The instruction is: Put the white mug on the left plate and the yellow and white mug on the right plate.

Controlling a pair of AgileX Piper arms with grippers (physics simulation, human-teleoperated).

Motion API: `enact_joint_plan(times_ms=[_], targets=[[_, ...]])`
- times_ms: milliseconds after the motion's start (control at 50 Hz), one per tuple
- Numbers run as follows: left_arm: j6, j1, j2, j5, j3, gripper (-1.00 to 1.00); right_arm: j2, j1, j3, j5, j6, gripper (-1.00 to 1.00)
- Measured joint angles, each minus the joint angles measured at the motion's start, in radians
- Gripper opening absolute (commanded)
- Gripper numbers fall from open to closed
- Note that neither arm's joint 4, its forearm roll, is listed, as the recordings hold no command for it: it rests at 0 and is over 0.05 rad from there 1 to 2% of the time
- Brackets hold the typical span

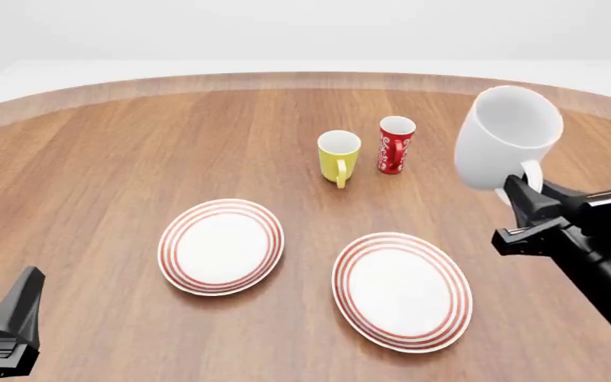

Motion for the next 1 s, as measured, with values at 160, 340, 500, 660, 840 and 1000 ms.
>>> enact_joint_plan(times_ms=[160, 340, 500, 660, 840, 1000], targets=[[0.0, 0.0, 0.0, 0.0, 0.0, 1.0, 0.066, 0.041, -0.051, -0.016, -0.009, -1.0], [0.0, 0.0, 0.0, 0.0, 0.0, 1.0, 0.143, 0.085, -0.101, -0.04, -0.018, -1.0], [0.0, 0.0, 0.0, 0.0, 0.0, 1.0, 0.193, 0.122, -0.135, -0.055, -0.022, -1.0], [0.0, 0.0, 0.0, 0.0, 0.0, 1.0, 0.23, 0.156, -0.16, -0.065, -0.024, -1.0], [0.0, 0.0, 0.0, 0.0, 0.0, 1.0, 0.267, 0.195, -0.186, -0.071, -0.027, -1.0], [0.0, 0.0, 0.0, 0.0, 0.0, 1.0, 0.297, 0.226, -0.206, -0.076, -0.028, -1.0]])
